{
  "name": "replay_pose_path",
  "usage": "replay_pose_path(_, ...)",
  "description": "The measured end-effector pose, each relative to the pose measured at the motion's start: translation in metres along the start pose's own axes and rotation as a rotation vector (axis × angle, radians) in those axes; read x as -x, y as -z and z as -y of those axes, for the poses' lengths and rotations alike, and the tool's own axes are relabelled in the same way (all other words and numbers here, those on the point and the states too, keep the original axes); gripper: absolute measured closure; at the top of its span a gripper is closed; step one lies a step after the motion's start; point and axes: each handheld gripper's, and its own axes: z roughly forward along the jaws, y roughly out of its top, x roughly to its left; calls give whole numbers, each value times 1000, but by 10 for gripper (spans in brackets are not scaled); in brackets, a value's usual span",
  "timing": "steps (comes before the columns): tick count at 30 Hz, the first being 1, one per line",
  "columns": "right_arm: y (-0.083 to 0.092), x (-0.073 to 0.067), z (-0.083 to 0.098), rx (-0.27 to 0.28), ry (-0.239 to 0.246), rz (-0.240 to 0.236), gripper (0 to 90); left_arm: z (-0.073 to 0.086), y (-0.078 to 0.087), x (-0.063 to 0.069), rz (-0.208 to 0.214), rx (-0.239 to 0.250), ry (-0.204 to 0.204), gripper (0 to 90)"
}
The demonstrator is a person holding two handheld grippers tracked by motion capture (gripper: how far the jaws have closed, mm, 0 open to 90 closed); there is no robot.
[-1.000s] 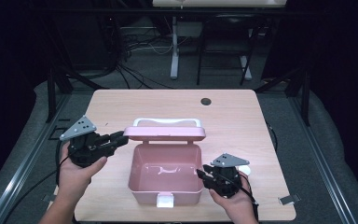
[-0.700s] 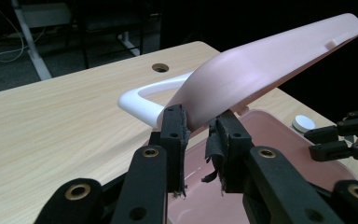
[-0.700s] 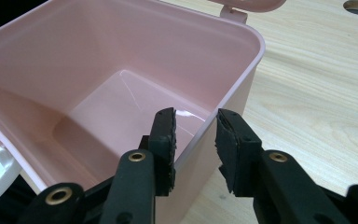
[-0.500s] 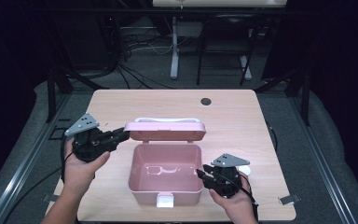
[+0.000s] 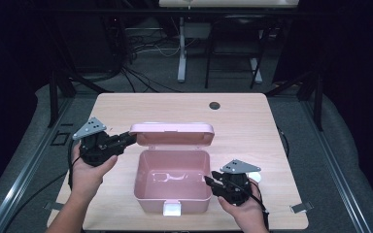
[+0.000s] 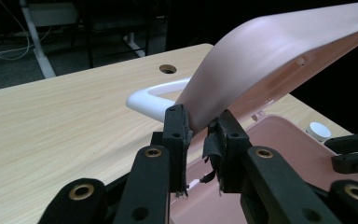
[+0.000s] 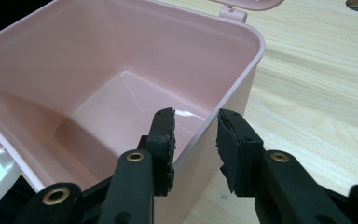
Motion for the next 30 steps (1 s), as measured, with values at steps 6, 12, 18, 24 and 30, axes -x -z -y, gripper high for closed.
replay_pose_path(6,-1,0,1,-4,-5,-2,657,3,-6,-3,-11,-9,11,776)
replay_pose_path(12,-1,0,1,-7,-10,-4,652,4,-10,-5,-14,-10,18,778)
replay_pose_path(18,-1,0,1,-6,-10,-3,652,5,-11,-6,-14,-14,16,773)
replay_pose_path(24,-2,0,1,-3,-9,-5,651,5,-15,-7,-9,-24,11,747)
replay_pose_path(30,-2,0,1,-4,-9,-5,650,7,-19,-7,-16,-29,-7,712)
